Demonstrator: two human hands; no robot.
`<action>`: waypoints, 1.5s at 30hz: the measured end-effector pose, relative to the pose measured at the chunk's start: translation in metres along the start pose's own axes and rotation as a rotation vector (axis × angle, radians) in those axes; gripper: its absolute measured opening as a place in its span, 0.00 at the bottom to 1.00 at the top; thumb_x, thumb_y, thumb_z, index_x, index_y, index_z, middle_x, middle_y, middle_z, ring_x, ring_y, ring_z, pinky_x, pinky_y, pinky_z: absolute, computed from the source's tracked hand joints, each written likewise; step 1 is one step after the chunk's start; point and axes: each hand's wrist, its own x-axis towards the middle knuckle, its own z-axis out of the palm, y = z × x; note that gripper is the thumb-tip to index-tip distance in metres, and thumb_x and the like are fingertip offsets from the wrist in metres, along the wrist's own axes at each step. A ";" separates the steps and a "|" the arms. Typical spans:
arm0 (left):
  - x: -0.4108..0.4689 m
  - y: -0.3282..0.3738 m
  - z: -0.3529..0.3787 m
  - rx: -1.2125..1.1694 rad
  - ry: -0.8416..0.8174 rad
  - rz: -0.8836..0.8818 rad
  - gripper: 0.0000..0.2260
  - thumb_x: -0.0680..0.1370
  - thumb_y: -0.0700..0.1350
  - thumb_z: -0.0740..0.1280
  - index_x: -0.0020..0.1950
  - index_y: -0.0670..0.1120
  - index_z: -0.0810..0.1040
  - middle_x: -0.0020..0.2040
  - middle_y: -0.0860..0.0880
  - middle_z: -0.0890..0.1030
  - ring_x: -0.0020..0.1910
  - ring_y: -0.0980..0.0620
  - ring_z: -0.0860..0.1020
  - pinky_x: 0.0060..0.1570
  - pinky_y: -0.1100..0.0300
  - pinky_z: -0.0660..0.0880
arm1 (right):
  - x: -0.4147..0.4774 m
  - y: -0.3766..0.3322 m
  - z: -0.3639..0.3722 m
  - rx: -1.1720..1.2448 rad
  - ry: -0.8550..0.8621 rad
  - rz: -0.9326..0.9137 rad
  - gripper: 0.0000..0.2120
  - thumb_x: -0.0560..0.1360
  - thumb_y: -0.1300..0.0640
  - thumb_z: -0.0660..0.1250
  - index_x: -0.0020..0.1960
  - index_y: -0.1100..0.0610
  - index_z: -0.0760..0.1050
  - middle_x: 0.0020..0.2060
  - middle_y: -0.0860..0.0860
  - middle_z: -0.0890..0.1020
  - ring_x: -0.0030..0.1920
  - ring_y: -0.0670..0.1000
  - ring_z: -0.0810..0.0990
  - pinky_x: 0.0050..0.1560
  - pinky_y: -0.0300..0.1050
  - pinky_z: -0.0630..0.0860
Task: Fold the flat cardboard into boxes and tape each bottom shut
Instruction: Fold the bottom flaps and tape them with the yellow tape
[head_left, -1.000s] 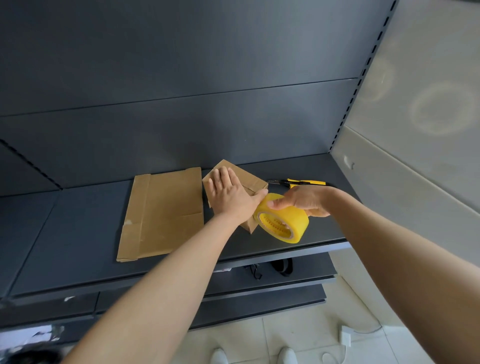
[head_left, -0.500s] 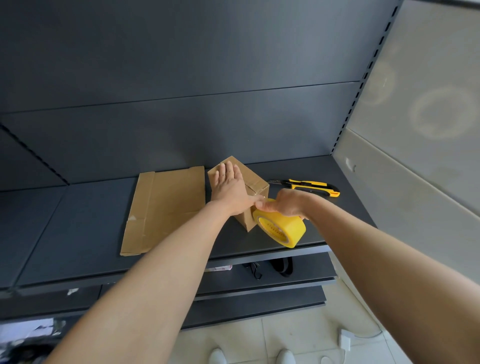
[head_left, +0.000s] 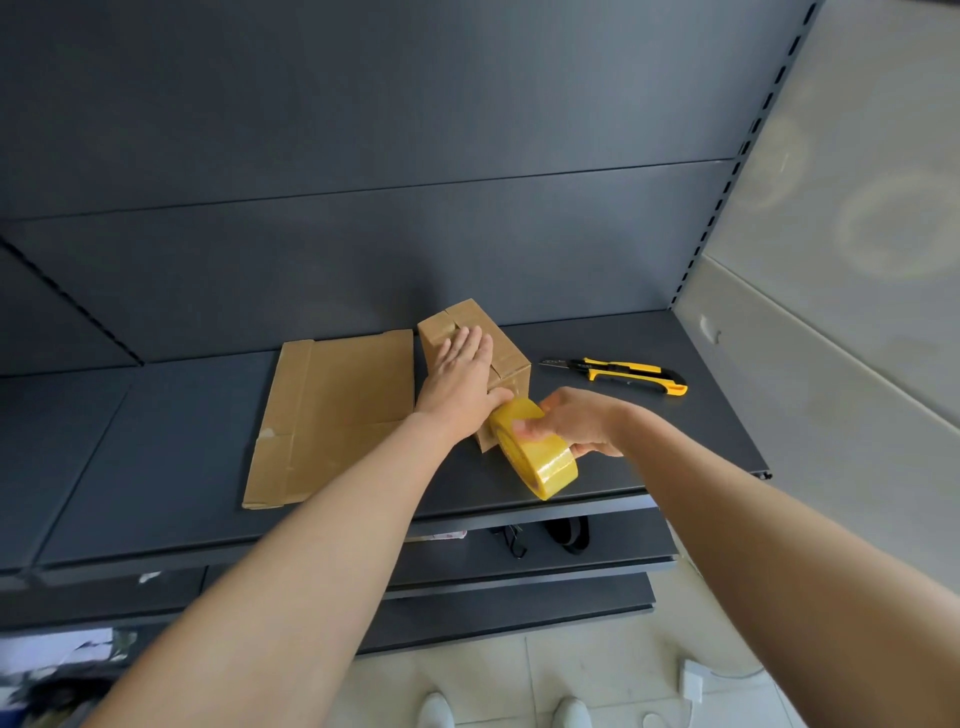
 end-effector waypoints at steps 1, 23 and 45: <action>0.000 0.001 0.000 -0.006 0.012 -0.002 0.34 0.80 0.54 0.60 0.78 0.41 0.47 0.79 0.44 0.47 0.78 0.48 0.43 0.74 0.55 0.41 | 0.002 -0.002 0.001 -0.016 0.007 0.006 0.28 0.72 0.45 0.71 0.64 0.61 0.72 0.57 0.57 0.79 0.57 0.57 0.79 0.59 0.53 0.77; -0.044 0.020 0.059 -1.266 0.325 -0.769 0.10 0.77 0.50 0.67 0.51 0.44 0.74 0.48 0.46 0.80 0.48 0.47 0.80 0.49 0.54 0.77 | 0.010 -0.011 0.003 0.292 -0.155 -0.027 0.06 0.78 0.68 0.62 0.52 0.63 0.75 0.47 0.56 0.82 0.48 0.53 0.80 0.54 0.50 0.77; 0.006 0.029 0.051 -1.579 0.315 -1.083 0.09 0.72 0.42 0.73 0.49 0.47 0.76 0.54 0.43 0.81 0.51 0.43 0.80 0.54 0.45 0.78 | 0.073 0.071 -0.079 -0.759 0.521 0.194 0.26 0.73 0.65 0.63 0.70 0.59 0.62 0.68 0.58 0.65 0.70 0.62 0.59 0.68 0.57 0.59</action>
